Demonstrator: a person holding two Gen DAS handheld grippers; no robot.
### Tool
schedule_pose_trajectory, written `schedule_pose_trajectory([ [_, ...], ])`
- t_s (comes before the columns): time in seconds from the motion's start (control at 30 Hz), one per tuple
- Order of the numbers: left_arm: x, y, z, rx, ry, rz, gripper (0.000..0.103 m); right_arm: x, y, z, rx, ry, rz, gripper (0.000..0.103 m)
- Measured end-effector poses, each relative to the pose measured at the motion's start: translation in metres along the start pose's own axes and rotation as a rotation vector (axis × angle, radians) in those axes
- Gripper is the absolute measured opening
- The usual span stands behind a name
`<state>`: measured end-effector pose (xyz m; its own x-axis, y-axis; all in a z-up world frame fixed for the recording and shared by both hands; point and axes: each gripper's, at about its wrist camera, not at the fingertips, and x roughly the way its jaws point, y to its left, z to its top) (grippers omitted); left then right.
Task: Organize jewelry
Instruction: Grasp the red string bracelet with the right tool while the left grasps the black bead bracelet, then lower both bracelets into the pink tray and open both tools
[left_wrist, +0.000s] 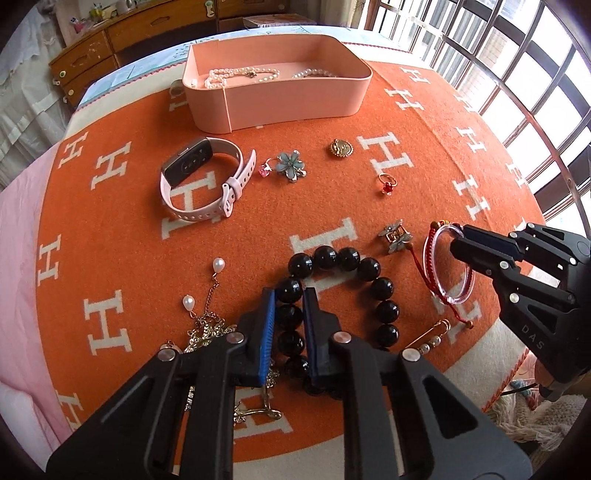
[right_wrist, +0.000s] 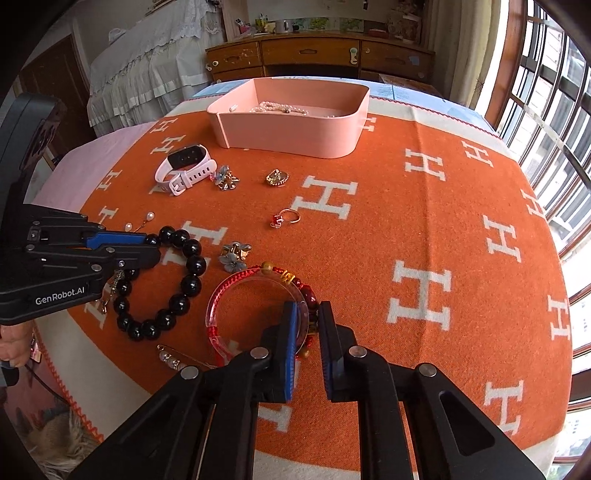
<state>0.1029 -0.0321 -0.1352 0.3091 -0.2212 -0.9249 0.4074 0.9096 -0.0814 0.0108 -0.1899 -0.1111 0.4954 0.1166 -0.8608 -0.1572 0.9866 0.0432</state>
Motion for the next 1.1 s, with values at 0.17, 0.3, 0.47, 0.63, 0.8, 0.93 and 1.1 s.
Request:
schedule_pose_trajectory([
  [0.17, -0.022, 0.001, 0.003, -0.014, -0.044, -0.013, 0.012, -0.015, 0.004, 0.006, -0.004, -0.03, 0.012, 0.011],
  [0.3, -0.049, -0.001, 0.013, -0.019, -0.107, -0.019, 0.012, -0.032, 0.003, 0.016, -0.005, -0.068, 0.012, 0.011],
  [0.47, -0.087, -0.005, 0.037, -0.028, -0.197, -0.024, 0.012, -0.062, 0.0, 0.041, -0.007, -0.129, 0.005, 0.011],
  [0.63, -0.123, -0.006, 0.072, -0.052, -0.299, -0.01, 0.012, -0.096, -0.008, 0.079, 0.002, -0.204, -0.008, 0.011],
  [0.8, -0.15, -0.001, 0.108, -0.092, -0.387, -0.041, 0.012, -0.121, -0.019, 0.124, 0.042, -0.27, -0.019, 0.011],
  [0.93, -0.163, 0.002, 0.13, -0.121, -0.468, -0.056, 0.012, -0.13, -0.029, 0.158, 0.093, -0.321, -0.013, 0.011],
  [1.1, -0.154, 0.015, 0.154, -0.175, -0.546, -0.048, 0.012, -0.119, -0.04, 0.196, 0.152, -0.343, -0.014, 0.011],
])
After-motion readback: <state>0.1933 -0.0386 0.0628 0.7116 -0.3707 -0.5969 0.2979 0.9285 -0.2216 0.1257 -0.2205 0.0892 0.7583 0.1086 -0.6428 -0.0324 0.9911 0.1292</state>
